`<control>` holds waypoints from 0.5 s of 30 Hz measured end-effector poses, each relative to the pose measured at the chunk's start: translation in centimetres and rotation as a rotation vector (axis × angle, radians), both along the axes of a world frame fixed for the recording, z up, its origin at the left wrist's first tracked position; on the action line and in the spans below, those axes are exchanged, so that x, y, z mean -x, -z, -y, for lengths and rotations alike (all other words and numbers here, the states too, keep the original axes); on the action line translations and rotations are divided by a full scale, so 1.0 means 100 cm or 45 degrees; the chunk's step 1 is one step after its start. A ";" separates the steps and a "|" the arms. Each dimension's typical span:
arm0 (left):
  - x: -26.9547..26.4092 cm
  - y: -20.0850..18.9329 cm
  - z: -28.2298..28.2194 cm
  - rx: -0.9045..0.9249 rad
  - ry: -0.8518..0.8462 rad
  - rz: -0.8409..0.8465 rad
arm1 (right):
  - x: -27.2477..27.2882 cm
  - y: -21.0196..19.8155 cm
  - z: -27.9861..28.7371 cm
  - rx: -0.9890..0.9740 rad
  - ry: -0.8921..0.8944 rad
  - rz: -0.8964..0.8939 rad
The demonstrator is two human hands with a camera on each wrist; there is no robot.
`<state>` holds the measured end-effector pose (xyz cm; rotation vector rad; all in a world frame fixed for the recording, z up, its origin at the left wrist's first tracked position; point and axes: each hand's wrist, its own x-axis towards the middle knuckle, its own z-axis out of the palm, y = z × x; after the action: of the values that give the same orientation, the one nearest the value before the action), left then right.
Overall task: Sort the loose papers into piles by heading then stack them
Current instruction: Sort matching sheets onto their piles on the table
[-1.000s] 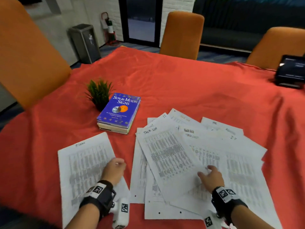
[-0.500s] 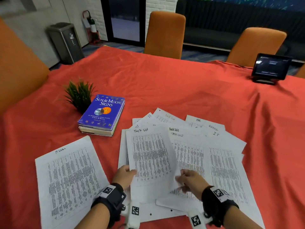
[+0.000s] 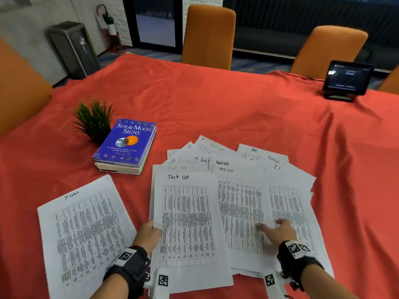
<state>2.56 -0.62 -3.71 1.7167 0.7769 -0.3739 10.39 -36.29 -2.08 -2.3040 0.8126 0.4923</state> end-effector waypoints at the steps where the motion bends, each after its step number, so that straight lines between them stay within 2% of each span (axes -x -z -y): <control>1: 0.001 0.000 0.001 -0.001 0.015 0.006 | -0.001 0.001 -0.001 0.009 -0.013 -0.022; 5: 0.000 -0.002 0.008 -0.011 0.063 0.004 | -0.004 0.010 -0.011 -0.003 -0.130 -0.036; 10: 0.001 -0.012 0.013 0.039 0.044 0.038 | -0.008 0.007 -0.013 -0.010 -0.001 0.233; 15: -0.002 -0.011 0.012 0.170 -0.067 0.073 | 0.000 0.003 -0.014 -0.240 -0.100 0.393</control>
<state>2.76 -1.86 -2.60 1.5721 0.7377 -0.3315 10.43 -34.88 -2.40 -2.1700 0.5054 0.2269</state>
